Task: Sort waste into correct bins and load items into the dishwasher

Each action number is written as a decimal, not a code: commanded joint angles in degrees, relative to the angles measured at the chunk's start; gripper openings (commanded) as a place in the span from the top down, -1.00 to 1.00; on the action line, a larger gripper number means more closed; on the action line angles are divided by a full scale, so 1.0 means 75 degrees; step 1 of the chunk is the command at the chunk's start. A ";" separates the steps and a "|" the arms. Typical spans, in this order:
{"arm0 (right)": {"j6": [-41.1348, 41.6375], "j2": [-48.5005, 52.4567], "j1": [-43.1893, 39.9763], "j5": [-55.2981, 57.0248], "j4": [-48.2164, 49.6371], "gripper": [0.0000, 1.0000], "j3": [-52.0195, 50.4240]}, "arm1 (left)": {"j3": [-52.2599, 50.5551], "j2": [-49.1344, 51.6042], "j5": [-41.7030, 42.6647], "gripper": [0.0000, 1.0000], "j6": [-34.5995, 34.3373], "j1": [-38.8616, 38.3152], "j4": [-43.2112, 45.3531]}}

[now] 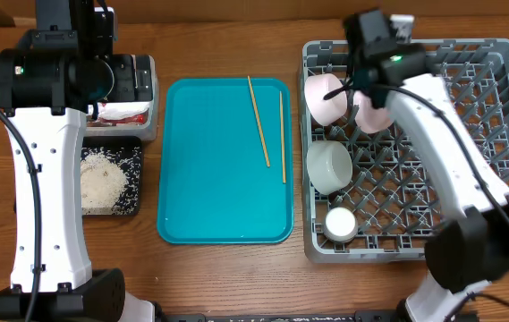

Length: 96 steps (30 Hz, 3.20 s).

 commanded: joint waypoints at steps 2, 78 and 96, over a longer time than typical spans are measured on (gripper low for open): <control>0.0023 -0.1067 0.0006 -0.2192 0.0125 -1.00 0.0606 | 0.0119 -0.0079 -0.0038 -1.00 0.0169 0.0020 0.0006; 0.1568 0.0892 0.2509 -0.4022 -0.1798 0.92 0.2247 | 0.0119 -0.0079 -0.0038 -1.00 0.0169 0.0020 0.0006; 0.1113 -0.1393 0.2028 -0.2008 -0.4572 0.92 0.1533 | 0.0119 -0.0079 -0.0032 -1.00 0.0166 0.0020 0.0006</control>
